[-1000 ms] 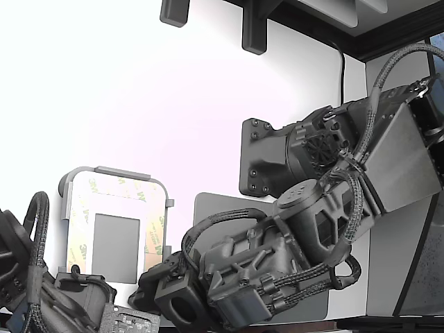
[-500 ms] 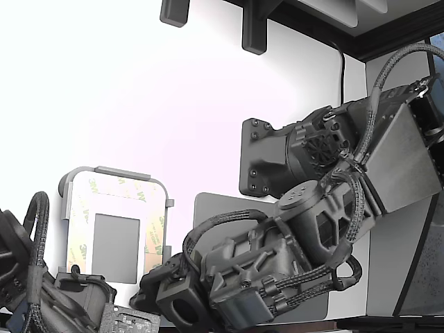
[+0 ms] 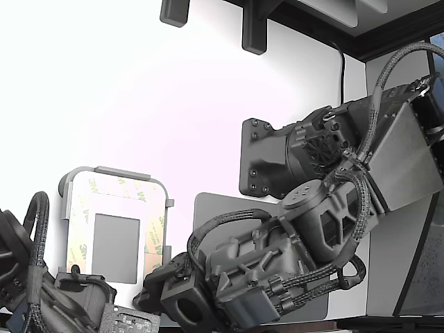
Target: Peel off protective film from adhesive tape.
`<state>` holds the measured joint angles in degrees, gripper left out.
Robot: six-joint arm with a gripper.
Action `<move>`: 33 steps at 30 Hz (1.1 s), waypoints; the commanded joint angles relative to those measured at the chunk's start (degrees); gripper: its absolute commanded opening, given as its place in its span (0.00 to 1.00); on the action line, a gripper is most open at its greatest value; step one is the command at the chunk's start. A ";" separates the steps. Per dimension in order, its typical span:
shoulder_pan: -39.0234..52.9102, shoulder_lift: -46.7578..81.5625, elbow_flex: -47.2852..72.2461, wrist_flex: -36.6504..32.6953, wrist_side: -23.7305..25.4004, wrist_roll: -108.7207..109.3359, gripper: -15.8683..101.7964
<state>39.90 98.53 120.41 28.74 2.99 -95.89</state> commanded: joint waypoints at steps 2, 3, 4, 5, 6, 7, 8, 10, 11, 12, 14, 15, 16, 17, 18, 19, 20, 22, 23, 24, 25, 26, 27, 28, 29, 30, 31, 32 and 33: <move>-0.44 1.85 -0.70 -0.44 0.00 0.00 0.04; -0.44 1.85 -0.70 -0.44 0.00 0.00 0.04; -0.44 1.93 -0.62 -0.44 0.00 -0.09 0.04; -0.44 2.02 -0.44 -0.44 0.00 -0.09 0.04; -0.44 2.11 -0.35 -0.53 0.00 -0.18 0.04; -0.44 2.11 -0.26 -0.62 0.09 -0.26 0.04; -0.44 2.20 -0.09 -0.62 0.09 -0.26 0.04; -0.44 2.29 0.18 -0.88 0.09 -0.44 0.04; -0.44 2.37 0.35 -1.05 0.18 -0.53 0.04; -0.44 2.46 0.44 -1.23 0.26 -0.70 0.04; -0.44 2.46 0.53 -1.32 0.26 -0.97 0.04; -0.53 2.46 0.70 -1.49 0.26 -1.14 0.04; -0.62 2.46 0.88 -1.67 0.26 -1.41 0.04; -0.79 2.46 1.14 -1.93 0.18 -1.58 0.04; -0.88 2.46 1.41 -2.29 0.09 -1.85 0.04; -1.05 2.46 1.67 -2.46 -0.09 -2.02 0.04; -1.14 2.55 1.85 -2.64 -0.18 -2.20 0.04; -1.23 2.55 1.93 -2.55 -0.18 -2.64 0.04; -1.23 2.64 1.93 -2.37 -0.26 -2.90 0.04; -1.23 2.64 1.93 -2.20 -0.26 -3.08 0.04; -1.23 2.72 1.93 -2.20 -0.26 -3.16 0.04; -1.32 2.72 2.11 -2.20 -0.26 -3.34 0.04; -1.41 2.81 2.20 -2.20 -0.26 -3.43 0.04; -1.49 2.81 2.37 -2.29 -0.26 -3.69 0.04; -1.67 2.81 2.55 -2.46 -0.35 -3.78 0.04; -1.76 2.90 2.72 -2.64 -0.53 -3.96 0.04; -1.93 2.90 2.90 -2.81 -0.70 -4.04 0.04; -2.11 2.99 2.99 -2.81 -0.79 -4.22 0.04; -2.20 2.99 3.08 -2.90 -0.97 -4.31 0.04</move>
<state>38.76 100.28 124.19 25.84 2.20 -99.93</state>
